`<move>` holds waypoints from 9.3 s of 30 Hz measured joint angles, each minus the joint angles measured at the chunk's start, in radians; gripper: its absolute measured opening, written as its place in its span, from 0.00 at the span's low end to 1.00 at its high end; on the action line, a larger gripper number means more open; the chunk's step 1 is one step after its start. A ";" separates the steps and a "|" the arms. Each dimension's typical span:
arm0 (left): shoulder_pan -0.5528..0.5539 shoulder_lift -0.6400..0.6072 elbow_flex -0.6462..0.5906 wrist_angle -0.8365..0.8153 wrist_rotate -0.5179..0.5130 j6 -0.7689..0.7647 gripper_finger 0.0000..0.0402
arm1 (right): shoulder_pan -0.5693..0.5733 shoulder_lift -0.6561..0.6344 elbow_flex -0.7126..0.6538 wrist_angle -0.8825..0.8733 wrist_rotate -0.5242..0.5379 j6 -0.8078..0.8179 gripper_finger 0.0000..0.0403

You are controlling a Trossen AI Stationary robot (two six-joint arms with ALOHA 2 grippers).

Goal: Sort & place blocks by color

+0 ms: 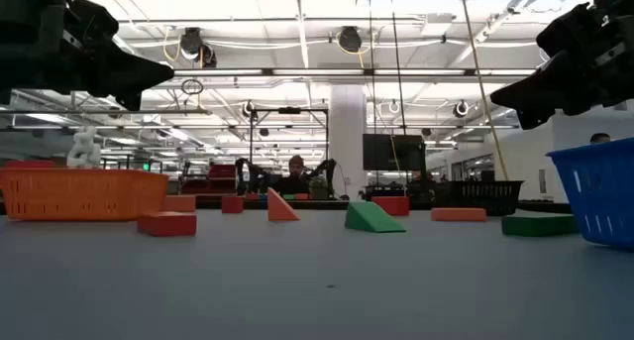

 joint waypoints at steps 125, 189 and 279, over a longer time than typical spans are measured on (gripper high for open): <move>0.001 0.001 0.018 0.188 -0.246 -0.116 0.07 | 0.000 0.000 0.000 0.171 0.027 0.196 0.00; 0.642 1.334 0.918 -0.914 -0.267 -0.079 0.33 | 0.000 0.000 0.000 0.088 0.110 -0.037 0.04; -0.067 1.564 1.085 0.335 0.113 -0.080 0.36 | -0.154 0.925 0.344 0.832 0.022 0.020 0.66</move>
